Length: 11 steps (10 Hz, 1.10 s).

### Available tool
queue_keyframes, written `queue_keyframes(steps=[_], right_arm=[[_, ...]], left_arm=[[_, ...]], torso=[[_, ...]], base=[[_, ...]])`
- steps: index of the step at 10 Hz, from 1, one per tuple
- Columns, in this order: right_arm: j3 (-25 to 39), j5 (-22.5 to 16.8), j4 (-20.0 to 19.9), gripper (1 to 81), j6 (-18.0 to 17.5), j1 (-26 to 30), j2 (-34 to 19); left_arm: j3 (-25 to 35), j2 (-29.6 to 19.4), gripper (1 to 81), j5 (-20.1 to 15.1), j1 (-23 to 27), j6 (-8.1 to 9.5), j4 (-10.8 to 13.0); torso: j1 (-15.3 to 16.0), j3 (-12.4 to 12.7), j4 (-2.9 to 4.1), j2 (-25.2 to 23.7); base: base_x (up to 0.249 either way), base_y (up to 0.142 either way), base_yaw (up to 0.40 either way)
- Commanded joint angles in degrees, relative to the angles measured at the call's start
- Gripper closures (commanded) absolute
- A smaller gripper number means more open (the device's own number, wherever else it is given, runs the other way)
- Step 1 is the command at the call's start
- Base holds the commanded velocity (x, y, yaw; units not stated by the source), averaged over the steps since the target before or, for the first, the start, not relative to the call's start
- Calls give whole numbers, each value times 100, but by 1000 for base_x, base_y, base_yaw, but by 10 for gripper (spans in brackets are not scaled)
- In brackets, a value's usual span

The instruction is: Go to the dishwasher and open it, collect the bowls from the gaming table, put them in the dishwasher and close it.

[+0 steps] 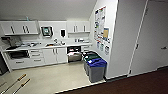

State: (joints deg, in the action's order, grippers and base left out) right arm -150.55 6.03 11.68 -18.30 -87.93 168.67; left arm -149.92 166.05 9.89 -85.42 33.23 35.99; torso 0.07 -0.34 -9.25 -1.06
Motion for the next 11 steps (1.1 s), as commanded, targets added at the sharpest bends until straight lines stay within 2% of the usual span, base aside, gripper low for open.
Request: queue_keyframes(steps=[1,11], right_arm=[[27,-287,115,811,45,280,3],[18,-287,115,811,37,280,2]], left_arm=[[15,-72,811,-171,319,8,40],[15,-71,811,-171,319,7,40]], torso=[[0,0,0,0],[0,0,0,0]], base=[[160,0,0],[160,0,0]])
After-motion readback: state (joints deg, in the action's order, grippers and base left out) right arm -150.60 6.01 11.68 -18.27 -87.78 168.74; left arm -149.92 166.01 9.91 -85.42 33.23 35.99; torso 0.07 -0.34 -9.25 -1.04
